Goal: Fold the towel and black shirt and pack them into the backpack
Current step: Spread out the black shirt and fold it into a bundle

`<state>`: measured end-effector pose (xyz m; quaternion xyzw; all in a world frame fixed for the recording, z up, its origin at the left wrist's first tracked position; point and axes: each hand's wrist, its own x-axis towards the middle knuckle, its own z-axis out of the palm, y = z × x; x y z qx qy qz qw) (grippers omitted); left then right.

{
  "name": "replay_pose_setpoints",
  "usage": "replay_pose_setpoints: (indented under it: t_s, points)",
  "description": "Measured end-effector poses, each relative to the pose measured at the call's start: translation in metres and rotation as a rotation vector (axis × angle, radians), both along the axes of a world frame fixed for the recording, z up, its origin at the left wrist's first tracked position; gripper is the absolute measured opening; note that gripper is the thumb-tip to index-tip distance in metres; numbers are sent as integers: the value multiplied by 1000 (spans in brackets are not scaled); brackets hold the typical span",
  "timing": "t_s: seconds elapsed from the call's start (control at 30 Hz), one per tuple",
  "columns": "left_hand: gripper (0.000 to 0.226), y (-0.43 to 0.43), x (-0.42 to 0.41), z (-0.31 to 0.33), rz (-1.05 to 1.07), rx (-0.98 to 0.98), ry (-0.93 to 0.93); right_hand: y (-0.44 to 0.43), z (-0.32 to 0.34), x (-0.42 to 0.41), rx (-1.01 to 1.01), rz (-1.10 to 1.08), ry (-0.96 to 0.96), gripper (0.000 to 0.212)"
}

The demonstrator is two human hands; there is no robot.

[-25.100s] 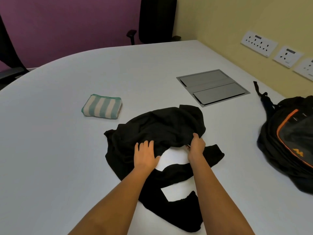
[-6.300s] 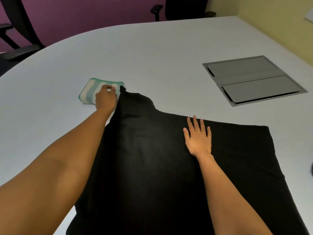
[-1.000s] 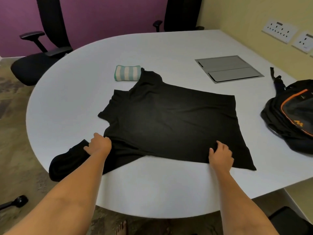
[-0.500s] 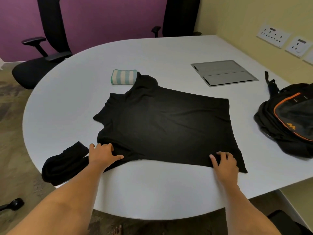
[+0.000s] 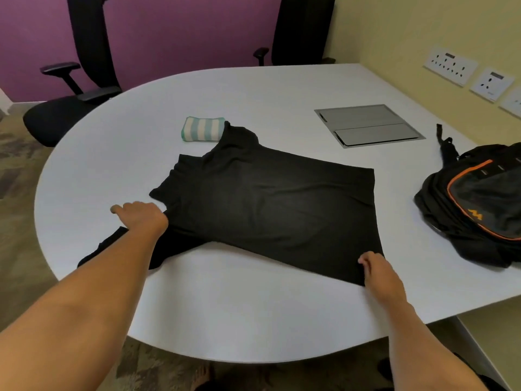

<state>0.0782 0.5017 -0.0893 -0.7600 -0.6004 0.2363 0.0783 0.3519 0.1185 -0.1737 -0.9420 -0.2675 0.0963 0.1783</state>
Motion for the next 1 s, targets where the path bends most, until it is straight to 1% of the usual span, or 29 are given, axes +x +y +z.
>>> replay_pose_setpoints:
  t_s: [0.03, 0.07, 0.13, 0.17, 0.23, 0.27, 0.33, 0.4, 0.5, 0.57, 0.63, 0.7, 0.77, 0.8, 0.87, 0.93, 1.0]
  points:
    - [42, 2, 4, 2, 5, 2, -5, 0, -1, 0, -19, 53, 78, 9]
    - [42, 3, 9, 4, 9, 1, -9, -1, -3, 0, -48, 109, 134, 17]
    - [41, 7, 17, 4, 10, -7, -7, -4, -8, 1, -132, 188, 135, 28]
    - [40, 9, 20, 4, 8, -12, -2, -4, -8, 3, -161, 217, 102, 28]
    - [39, 13, 27, 2, -4, -19, 26, -2, -9, 11, -196, 245, 49, 19]
    - [38, 16, 30, 3, -14, -21, 47, 0, -9, 15, -187, 237, 53, 14]
    - [38, 22, 41, 10, -44, -24, 82, 6, -4, 26, -113, 162, 70, 7]
    - [39, 30, 59, 23, -83, -21, 106, 15, 8, 44, -40, 82, -1, 10]
    - [40, 46, 94, 47, -164, 59, 98, 42, 35, 78, -73, 60, -226, 24]
    - [38, 57, 119, 58, -244, 148, 16, 70, 52, 94, -133, 47, -343, 29]
    - [34, 67, 145, 57, -364, 215, -120, 100, 60, 106, -158, 1, -387, 30]
    - [35, 74, 163, 43, -462, 220, -302, 125, 58, 107, -152, -34, -357, 30]
    - [40, 77, 171, 24, -500, 183, -466, 145, 48, 100, -157, -15, -302, 33]
    - [42, 77, 172, 13, -507, 160, -509, 151, 40, 93, -166, 3, -285, 34]
    - [38, 74, 166, -8, -497, 134, -586, 158, 21, 80, -163, 20, -251, 38]
    - [31, 68, 150, -28, -419, 143, -684, 158, 4, 68, -138, 25, -209, 41]
    - [32, 61, 130, -47, -325, 167, -732, 154, -12, 55, -127, 32, -173, 44]
